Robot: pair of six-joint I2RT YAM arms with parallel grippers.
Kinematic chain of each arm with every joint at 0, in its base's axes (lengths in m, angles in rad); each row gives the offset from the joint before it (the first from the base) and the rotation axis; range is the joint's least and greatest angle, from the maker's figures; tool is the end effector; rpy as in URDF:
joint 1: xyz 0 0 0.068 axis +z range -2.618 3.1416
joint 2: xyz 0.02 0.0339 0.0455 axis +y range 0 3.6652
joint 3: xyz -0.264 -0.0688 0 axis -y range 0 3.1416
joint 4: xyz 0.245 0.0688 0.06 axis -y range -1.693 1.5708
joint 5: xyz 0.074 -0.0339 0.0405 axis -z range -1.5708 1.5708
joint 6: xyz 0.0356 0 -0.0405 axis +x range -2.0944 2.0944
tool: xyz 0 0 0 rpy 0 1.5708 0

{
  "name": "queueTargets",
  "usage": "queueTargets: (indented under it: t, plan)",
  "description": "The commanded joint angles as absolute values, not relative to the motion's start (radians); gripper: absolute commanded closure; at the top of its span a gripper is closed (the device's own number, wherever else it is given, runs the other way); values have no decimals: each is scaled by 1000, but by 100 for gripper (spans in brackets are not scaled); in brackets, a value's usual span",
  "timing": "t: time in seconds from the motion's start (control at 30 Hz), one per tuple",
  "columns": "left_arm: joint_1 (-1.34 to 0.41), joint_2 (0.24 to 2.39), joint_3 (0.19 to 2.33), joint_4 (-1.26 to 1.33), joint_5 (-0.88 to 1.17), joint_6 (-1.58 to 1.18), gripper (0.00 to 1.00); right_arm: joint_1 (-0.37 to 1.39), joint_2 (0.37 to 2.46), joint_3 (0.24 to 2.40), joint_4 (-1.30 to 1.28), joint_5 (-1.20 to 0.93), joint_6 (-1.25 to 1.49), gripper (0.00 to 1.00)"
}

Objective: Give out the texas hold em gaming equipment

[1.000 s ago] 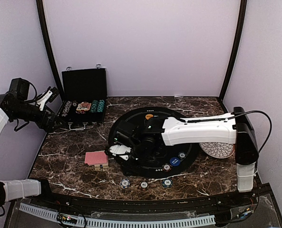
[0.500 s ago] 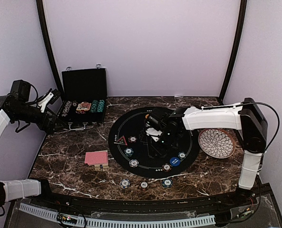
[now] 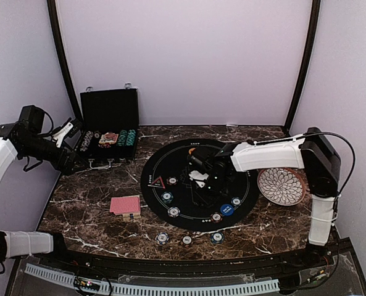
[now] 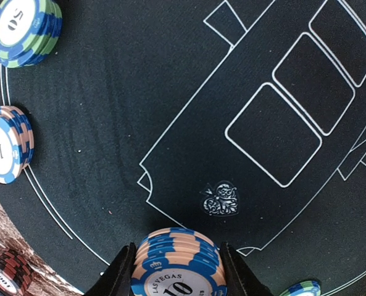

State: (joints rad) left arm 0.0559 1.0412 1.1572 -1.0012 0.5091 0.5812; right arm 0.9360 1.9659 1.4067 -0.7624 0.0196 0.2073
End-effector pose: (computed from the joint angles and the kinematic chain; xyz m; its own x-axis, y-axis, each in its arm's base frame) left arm 0.1902 -0.0067 0.3479 -0.5036 0.4520 -0.7363 0.6410 0.7668 0.0323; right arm 0.2307 0.3121 0.1718 -0.7275 -0.6408 -0.2453 -0.6667 0.7446 0.0322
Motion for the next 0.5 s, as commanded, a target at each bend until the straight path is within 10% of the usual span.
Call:
queueTargets:
  t: [0.0,0.47]
  plan:
    - [51,1063,1143,-1022,549,625,1,928,1989,1406,-744,5,232,100]
    - [52,1085,1101,-1015,607,662,1,940,2040,1414,-759,-17,240,95]
